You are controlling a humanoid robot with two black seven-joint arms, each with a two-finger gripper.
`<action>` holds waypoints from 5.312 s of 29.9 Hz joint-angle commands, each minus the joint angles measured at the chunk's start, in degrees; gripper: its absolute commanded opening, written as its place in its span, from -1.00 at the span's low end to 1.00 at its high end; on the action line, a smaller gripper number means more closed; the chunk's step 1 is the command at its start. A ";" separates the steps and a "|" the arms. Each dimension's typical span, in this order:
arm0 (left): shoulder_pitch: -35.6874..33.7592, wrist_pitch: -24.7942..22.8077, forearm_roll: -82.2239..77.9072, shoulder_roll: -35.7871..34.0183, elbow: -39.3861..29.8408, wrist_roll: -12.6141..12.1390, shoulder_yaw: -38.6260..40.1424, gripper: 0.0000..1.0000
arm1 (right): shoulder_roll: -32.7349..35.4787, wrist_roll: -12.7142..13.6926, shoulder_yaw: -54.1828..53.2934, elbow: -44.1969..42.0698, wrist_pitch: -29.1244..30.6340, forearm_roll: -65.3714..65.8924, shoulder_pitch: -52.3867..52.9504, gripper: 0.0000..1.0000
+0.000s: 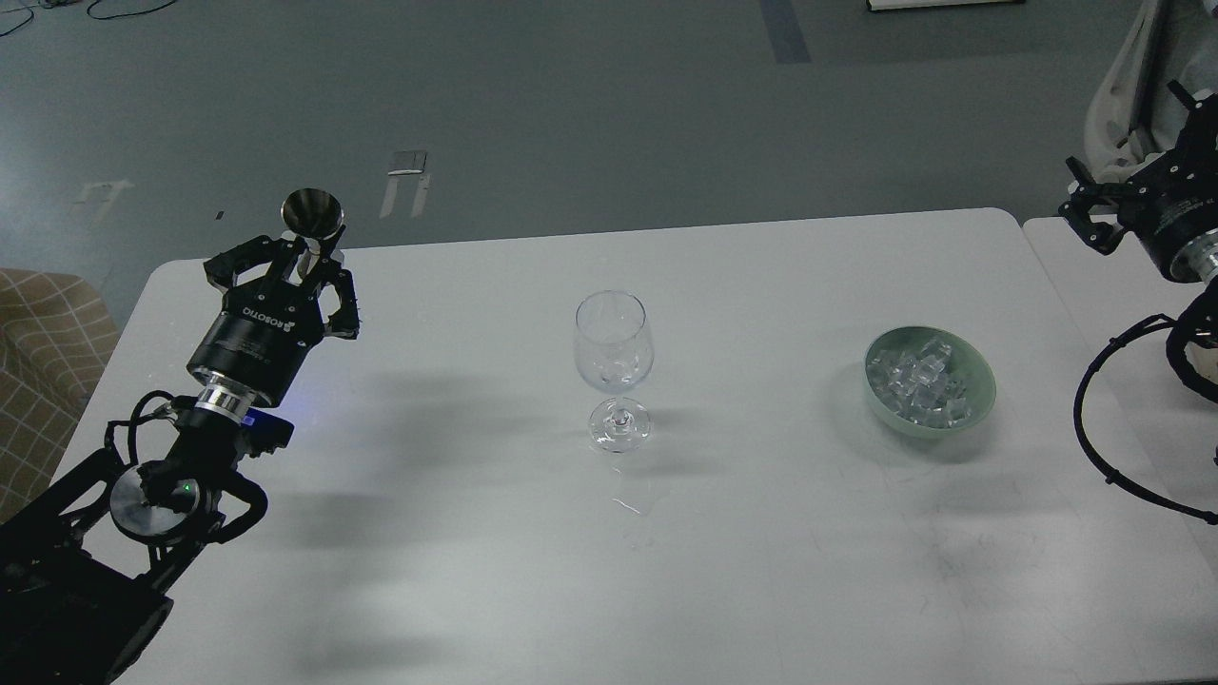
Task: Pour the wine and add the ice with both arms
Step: 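Lift the jigger with the left gripper and carry it toward the wine glass, then tilt the jigger over the wine glass rim with the left gripper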
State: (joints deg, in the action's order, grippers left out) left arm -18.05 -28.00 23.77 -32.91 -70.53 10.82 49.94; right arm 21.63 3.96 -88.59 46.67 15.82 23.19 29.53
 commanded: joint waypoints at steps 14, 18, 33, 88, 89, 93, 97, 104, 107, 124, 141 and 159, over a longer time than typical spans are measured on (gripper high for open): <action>-3.30 4.01 -0.12 1.00 -1.89 -0.01 -9.15 -1.00 | 0.69 -0.01 0.09 -0.08 0.26 0.01 -0.79 1.00; -5.41 4.18 -0.12 1.45 -1.19 -0.01 -12.14 -1.00 | 1.04 -0.10 0.09 -0.08 0.26 0.01 -0.88 1.00; -10.51 6.47 -3.99 5.93 0.57 -2.47 -16.98 -1.00 | 1.04 -0.10 -0.09 0.00 0.26 0.01 -1.49 1.00; -16.14 15.43 -18.58 8.48 -3.74 -5.11 -17.86 -1.00 | 1.04 -0.10 0.00 -0.44 0.70 -0.08 -1.93 1.00; -16.22 15.43 -18.67 8.48 -3.74 -5.02 -17.86 -1.00 | 1.04 -0.10 0.00 -0.44 0.70 -0.08 -2.02 1.00; -16.57 15.35 -21.99 8.39 -3.74 -4.93 -17.86 -1.00 | 1.04 -0.10 0.00 -0.44 0.79 -0.08 -2.11 1.00; -16.40 15.08 -26.66 8.30 -3.74 -4.84 -17.69 -1.00 | 1.13 -0.10 0.00 -0.44 0.79 -0.08 -2.02 1.00; -16.93 15.26 -29.03 8.57 -3.83 -4.93 -17.77 -1.00 | 1.13 -0.10 0.00 -0.44 0.79 -0.08 -2.11 1.00; -17.28 15.26 -31.75 8.48 -3.83 -5.10 -17.77 -1.00 | 1.13 -0.10 -0.09 -0.44 0.79 -0.08 -2.11 1.00; -18.16 14.82 -35.98 7.77 -3.03 -5.19 -17.86 -1.00 | 1.13 -0.10 -0.09 -0.35 0.79 -0.16 -2.11 1.00; -20.09 14.56 -44.67 7.07 -3.39 -5.11 -17.77 -1.00 | 1.22 -0.10 -0.27 -0.35 0.79 -0.16 -2.02 1.00; -21.23 14.55 -50.57 6.63 -3.56 -4.67 -17.60 -1.00 | 1.83 -0.10 -0.35 -0.35 0.88 -0.16 -2.02 1.00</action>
State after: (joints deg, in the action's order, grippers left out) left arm -38.84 -13.37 -26.73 -26.04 -74.16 6.11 32.40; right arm 23.45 3.82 -88.94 46.32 16.71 23.02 27.46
